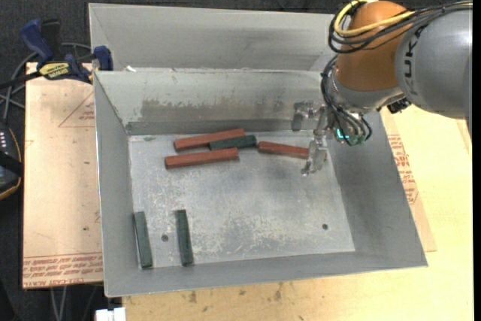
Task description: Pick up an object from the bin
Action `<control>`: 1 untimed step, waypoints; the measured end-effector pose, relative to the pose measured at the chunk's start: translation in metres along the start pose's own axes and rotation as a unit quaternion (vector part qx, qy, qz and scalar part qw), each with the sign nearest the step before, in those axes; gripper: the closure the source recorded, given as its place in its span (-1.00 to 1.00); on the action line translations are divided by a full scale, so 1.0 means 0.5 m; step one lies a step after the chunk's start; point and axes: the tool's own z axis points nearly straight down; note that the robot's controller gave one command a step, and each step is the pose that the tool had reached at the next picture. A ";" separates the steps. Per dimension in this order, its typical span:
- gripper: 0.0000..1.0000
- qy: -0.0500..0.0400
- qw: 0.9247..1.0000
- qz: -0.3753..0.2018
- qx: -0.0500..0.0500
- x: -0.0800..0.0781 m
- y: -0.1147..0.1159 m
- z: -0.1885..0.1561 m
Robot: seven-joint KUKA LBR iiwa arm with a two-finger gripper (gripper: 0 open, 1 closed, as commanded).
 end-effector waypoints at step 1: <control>-1.00 -0.001 0.999 0.036 0.000 -0.011 -0.029 0.125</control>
Offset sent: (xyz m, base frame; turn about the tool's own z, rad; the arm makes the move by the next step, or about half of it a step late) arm 0.0063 -0.0149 -0.0583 0.0724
